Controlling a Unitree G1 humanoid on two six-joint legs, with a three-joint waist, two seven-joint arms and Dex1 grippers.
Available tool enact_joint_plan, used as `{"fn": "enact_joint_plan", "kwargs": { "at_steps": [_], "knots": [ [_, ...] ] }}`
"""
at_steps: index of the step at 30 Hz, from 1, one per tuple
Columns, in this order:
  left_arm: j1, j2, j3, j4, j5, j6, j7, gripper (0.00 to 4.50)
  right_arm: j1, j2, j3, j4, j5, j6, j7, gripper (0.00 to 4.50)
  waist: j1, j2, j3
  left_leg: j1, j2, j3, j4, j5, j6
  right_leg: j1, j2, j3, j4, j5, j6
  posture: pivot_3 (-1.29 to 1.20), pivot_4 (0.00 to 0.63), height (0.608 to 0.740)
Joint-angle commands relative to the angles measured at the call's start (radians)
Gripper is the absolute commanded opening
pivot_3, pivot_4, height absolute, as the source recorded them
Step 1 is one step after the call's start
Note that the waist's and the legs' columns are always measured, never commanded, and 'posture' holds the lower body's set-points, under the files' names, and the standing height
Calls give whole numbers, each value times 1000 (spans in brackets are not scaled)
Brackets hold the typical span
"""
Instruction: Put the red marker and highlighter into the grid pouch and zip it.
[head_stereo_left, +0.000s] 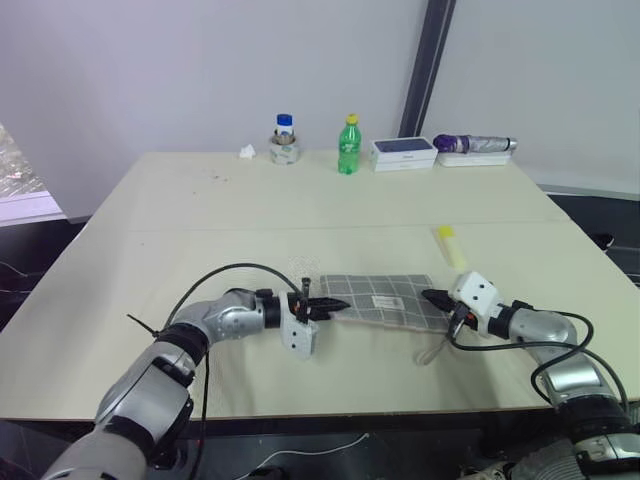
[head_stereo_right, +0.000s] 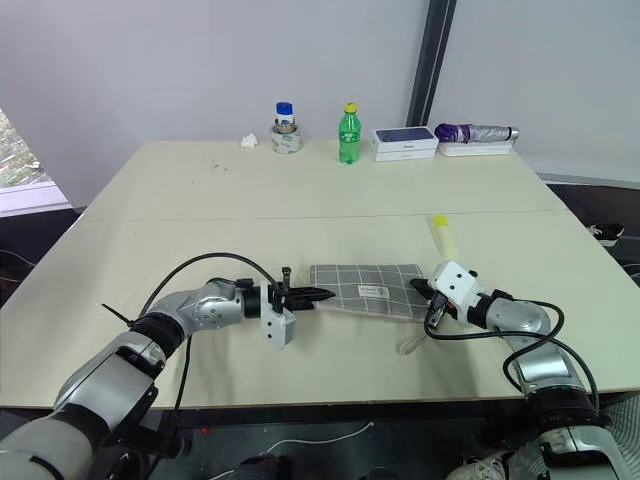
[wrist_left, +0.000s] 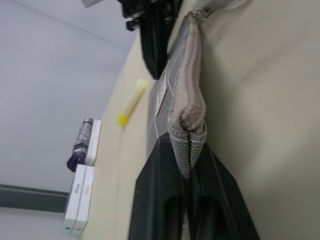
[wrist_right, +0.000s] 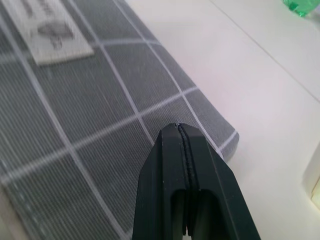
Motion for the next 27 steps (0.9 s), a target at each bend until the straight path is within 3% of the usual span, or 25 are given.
{"fn": "enact_joint_plan", "kwargs": {
  "at_steps": [1, 6, 7, 10, 16, 19, 23, 27],
  "knots": [
    [27, 4, -19, -2, -1, -3, -18, 30, 0, 1, -10, -38, 7, 0, -2, 0, -1, 0, 0, 0, 0, 0, 0, 0, 0, 0, 0, 0, 0, 0, 0, 0, 150, 740],
    [51, 34, -5, -18, -44, 0, -42, 30, -17, 0, -54, -74, 76, 56, 10, 0, -4, 0, 0, 0, 0, 0, 0, 0, -1, -1, 0, 0, 0, 0, 0, 0, 150, 740],
    [59, 39, 4, -20, -70, 6, -53, 8, -14, -4, -65, -89, 101, 76, 20, 259, -5, 0, 0, 0, 0, 0, -1, 1, -2, -1, 0, 0, 0, 0, 0, 0, 150, 740],
    [91, 62, 32, -46, -151, 22, -93, 0, -4, -7, -105, -128, 142, 106, 8, 1316, -9, 0, 0, 0, 1, 0, -1, 2, -3, -1, 0, 0, 0, 0, 0, 0, 150, 740],
    [238, 144, 125, -237, -344, 117, -168, 0, 83, 49, -215, -339, 365, 344, -32, 4387, -19, 0, 0, 0, 4, 0, -3, 2, -3, -2, 1, 0, 0, 0, 0, 0, 150, 740],
    [324, 174, 179, -364, -415, 232, -197, 0, 169, 102, -184, -457, 386, 410, -68, 4450, -24, 0, 0, 0, 4, -1, -3, 1, -1, -2, 1, 0, 0, 0, 0, 0, 150, 740],
    [425, 193, 236, -515, -398, 357, -186, 0, 226, 183, -145, -555, 414, 481, -126, 4450, -26, 0, 0, 0, 4, -2, -3, 0, 0, -2, 1, 0, 1, 0, 0, 0, 150, 740],
    [534, 187, 285, -658, -412, 489, -179, 0, 224, 280, -63, -542, 276, 465, -278, 4450, -26, 0, 0, 0, 4, -2, -2, 0, 0, -2, 1, 1, 2, 0, 0, 0, 150, 740]
  ]
}}
